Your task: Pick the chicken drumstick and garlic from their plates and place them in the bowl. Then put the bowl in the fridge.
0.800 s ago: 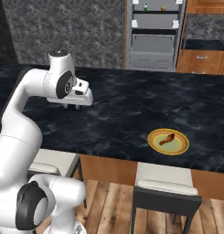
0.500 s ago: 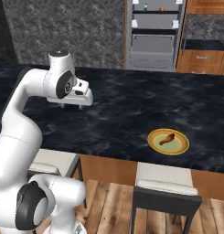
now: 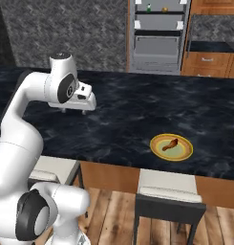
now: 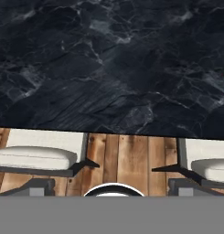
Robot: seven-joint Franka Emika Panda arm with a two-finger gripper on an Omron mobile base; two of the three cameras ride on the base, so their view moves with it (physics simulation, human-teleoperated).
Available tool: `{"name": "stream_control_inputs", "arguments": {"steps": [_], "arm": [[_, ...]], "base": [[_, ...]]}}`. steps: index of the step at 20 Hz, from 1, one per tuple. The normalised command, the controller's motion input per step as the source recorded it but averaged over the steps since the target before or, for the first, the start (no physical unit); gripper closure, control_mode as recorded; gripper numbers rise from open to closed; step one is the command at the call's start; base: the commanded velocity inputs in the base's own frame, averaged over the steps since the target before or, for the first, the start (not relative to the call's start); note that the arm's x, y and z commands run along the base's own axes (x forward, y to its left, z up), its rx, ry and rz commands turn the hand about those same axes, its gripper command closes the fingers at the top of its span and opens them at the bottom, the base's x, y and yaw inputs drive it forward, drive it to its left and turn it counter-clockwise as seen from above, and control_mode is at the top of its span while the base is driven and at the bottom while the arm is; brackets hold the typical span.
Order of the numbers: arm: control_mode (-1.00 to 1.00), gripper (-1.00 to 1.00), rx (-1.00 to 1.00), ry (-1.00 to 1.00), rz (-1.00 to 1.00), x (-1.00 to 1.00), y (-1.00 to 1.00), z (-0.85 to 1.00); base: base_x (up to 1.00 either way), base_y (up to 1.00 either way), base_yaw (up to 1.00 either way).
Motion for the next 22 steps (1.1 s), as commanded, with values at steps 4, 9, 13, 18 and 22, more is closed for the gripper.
{"name": "stream_control_inputs", "arguments": {"steps": [4, 9, 13, 18, 22], "arm": [[1.00, -1.00, 0.00, 0.00, 0.00, 0.00, 0.00, 0.00], [1.00, -1.00, 0.00, 0.00, 0.00, 0.00, 0.00, 0.00], [1.00, -1.00, 0.00, 0.00, 0.00, 0.00, 0.00, 0.00], [1.00, -1.00, 0.00, 0.00, 0.00, 0.00, 0.00, 0.00], [1.00, -1.00, 0.00, 0.00, 0.00, 0.00, 0.00, 0.00]], "base": [[-0.11, -0.72, -0.10], [0.00, -0.82, -0.01], [0.01, -0.83, 0.00], [0.04, -0.84, 0.00], [0.07, -0.84, 0.00]]}}
